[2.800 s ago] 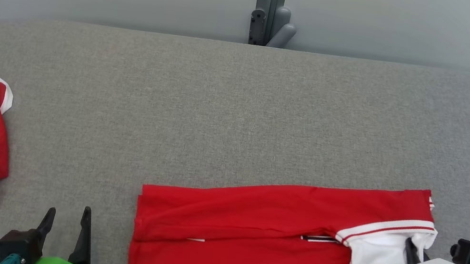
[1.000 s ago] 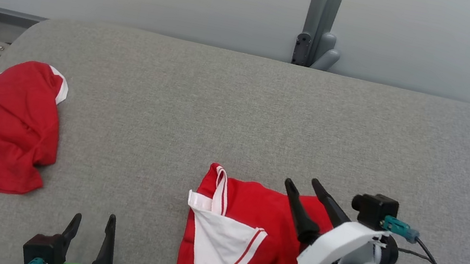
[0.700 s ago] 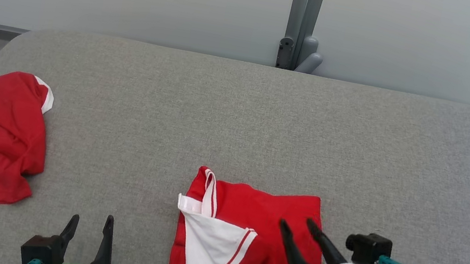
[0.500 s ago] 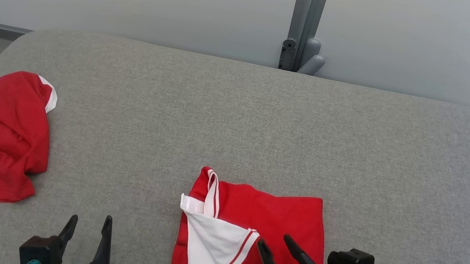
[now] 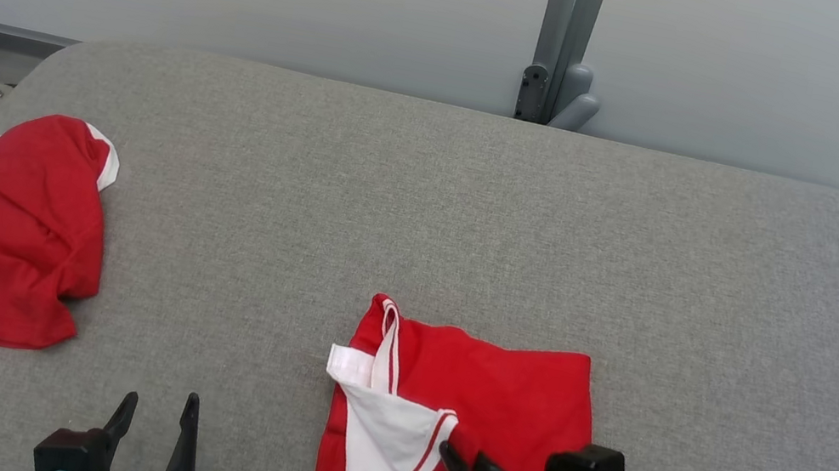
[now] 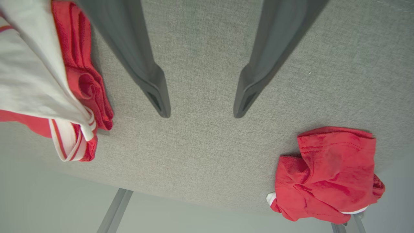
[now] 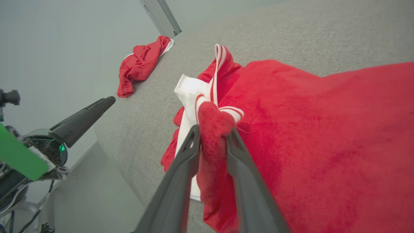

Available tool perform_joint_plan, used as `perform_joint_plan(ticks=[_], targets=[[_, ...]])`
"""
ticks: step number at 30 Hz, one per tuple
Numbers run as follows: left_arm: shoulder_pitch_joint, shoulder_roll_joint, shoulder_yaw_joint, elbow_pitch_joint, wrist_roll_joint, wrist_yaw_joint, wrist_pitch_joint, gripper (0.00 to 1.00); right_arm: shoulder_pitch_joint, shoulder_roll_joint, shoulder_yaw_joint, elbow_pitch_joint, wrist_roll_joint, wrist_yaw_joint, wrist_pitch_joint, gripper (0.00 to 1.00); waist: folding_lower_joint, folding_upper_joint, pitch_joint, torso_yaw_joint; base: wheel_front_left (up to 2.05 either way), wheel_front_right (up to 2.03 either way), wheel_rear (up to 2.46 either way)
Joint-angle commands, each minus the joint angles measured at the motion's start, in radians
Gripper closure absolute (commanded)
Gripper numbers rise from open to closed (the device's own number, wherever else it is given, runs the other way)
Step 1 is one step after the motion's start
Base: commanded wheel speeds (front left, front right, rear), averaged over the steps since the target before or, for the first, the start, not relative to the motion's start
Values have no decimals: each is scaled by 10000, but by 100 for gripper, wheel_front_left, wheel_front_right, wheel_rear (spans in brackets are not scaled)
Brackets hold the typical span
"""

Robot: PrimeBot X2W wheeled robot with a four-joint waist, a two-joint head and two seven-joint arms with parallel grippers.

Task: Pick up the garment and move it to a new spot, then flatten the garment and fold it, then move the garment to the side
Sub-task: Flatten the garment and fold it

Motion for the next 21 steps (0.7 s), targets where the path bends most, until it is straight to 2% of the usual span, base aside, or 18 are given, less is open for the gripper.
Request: perform_joint_plan(ticks=[1, 7, 8, 9, 12, 15, 18, 21], targets=[[-57, 36, 36, 28, 48, 52, 2, 0, -163, 22, 216, -43, -59, -5, -25, 100, 0, -1, 50, 52, 0, 0, 0], [-78, 34, 124, 42, 33, 64, 2, 0, -648, 220, 1377, -246, 228, -3, 437, 100, 0, -1, 114, 38, 0, 0, 0], [-70, 36, 129, 52, 25, 64, 2, 0, -731, 326, 1613, -257, 342, -3, 570, 27, 0, -1, 108, 31, 0, 0, 0], [-64, 36, 130, 63, 18, 63, 2, 0, -843, 389, 1906, -331, 452, -3, 682, 0, 0, -1, 104, 27, 0, 0, 0], [-117, 34, 81, 90, -40, 95, 2, 0, -1174, 391, 2453, -439, 813, -6, 622, 0, 0, -1, 86, 10, 0, 0, 0], [-142, 34, 111, 76, -60, 123, 2, 0, -1327, 305, 2345, -139, 902, -8, 237, 0, 0, -1, 30, -60, 0, 0, 0], [-74, 34, 209, 24, -9, 148, 2, 0, -1352, 189, 1697, 453, 630, -6, -68, 0, 0, -1, -41, -207, 0, 0, 0], [-2, 34, 351, -36, 67, 184, 2, 0, -1167, 90, 580, 1071, 98, -6, -193, 0, 0, -1, -123, -421, 0, 0, 0]])
